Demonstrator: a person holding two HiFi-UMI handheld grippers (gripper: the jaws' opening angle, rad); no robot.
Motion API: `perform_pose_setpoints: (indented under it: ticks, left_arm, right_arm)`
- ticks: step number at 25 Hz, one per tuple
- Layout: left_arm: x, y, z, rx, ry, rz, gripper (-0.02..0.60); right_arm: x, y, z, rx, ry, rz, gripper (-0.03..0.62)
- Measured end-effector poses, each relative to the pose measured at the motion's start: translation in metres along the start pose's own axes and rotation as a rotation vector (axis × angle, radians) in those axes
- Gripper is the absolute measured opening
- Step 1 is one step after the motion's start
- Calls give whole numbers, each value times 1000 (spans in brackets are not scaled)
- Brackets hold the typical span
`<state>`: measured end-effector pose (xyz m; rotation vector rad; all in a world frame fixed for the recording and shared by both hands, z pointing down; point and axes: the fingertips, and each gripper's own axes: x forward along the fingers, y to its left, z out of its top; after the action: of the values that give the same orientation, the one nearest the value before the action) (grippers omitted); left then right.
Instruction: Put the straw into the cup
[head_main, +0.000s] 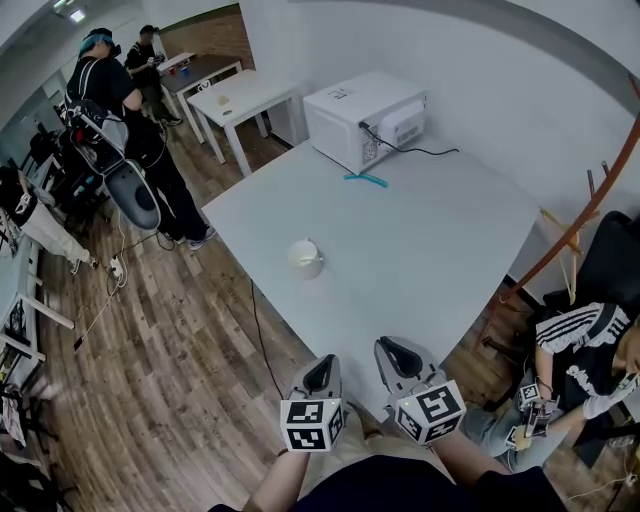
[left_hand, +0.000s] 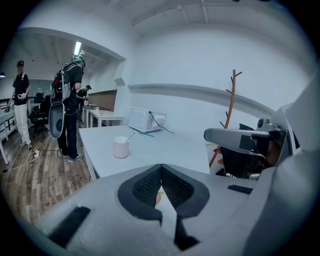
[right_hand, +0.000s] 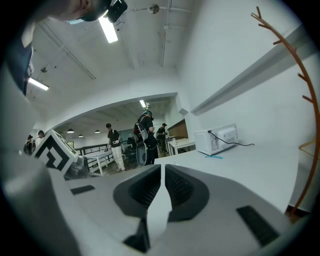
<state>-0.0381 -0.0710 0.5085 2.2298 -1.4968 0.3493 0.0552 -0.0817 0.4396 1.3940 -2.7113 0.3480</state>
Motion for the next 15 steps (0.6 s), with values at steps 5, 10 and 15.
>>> perform_pose_setpoints:
  ticks: [5,10,15]
  left_arm:
    - [-13,-19,-4,18,-14,-17,17]
    - [-23,-41,-12,28,-29,-31,17]
    - [-29,-59,-16,37,-41,-37,17]
  right_arm:
    - [-25,5,-2,-11,-9,-3,41]
    - [-51,10,-9,-25,-16,-3,38]
    - [-71,9,-15,-37,-17,0,34]
